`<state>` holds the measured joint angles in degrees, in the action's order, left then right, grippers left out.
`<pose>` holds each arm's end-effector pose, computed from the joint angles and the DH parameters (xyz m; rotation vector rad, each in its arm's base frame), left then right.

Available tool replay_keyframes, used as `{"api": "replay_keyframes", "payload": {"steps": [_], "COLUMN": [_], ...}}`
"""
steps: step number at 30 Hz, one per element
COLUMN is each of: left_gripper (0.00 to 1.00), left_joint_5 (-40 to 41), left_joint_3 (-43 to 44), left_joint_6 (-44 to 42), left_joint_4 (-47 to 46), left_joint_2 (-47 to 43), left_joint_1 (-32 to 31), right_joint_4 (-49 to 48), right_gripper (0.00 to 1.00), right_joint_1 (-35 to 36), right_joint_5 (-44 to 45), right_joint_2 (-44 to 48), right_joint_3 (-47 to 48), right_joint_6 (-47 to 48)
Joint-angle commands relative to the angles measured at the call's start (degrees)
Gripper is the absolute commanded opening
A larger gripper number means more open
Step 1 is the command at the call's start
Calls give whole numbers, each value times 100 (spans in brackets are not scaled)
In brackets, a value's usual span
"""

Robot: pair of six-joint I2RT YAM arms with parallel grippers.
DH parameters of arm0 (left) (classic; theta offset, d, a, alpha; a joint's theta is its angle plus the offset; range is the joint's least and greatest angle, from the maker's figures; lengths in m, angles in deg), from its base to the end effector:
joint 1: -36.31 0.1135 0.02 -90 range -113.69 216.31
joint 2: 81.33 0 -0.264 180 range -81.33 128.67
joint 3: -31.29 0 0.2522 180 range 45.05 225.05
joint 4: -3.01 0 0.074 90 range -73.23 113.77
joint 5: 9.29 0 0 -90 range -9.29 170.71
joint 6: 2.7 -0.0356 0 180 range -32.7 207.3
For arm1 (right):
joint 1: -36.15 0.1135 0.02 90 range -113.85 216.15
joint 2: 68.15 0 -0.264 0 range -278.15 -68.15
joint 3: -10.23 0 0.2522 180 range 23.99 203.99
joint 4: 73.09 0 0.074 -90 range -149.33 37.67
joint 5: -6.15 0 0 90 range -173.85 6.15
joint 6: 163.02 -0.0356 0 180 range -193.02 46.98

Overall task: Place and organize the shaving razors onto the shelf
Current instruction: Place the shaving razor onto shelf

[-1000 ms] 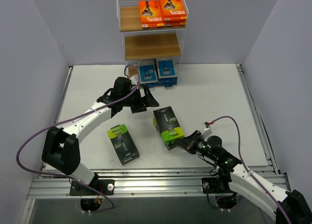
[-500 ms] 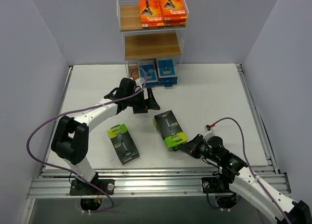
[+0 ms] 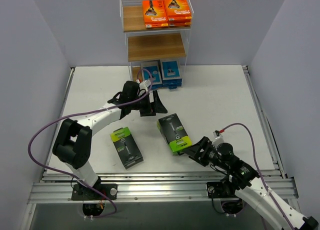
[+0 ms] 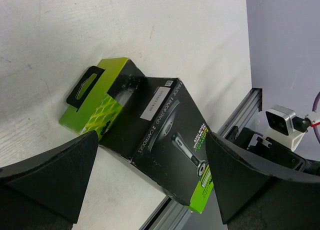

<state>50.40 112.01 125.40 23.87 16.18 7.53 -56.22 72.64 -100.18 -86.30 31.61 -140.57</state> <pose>0.3234 -0.1982 0.2384 0.1229 2.4061 -1.1866 0.0954 0.0830 0.1844 0.3304 2.0642 1.4710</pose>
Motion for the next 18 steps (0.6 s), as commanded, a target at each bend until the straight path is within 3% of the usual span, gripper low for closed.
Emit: {"api": "replay_keyframes", "payload": {"steps": [1,5,18], "left_gripper": [97,98,98], "left_joint_5": [-204,-292,-265], "left_joint_3": [-7,-16,-43], "left_joint_6": [-14,13,-67], "left_joint_4": [-445,-472,-384], "left_joint_2": [-180,-154,-127], "left_joint_1": [-32,-75,-348], "right_joint_4": [277,102,-1234], "right_gripper": [67,77,78], "right_joint_1": [42,42,51], "right_joint_5": [201,254,385], "right_joint_2": [469,506,-1032], "right_joint_3": [153,-41,-94], "right_joint_6": [-205,-434,-557]}}
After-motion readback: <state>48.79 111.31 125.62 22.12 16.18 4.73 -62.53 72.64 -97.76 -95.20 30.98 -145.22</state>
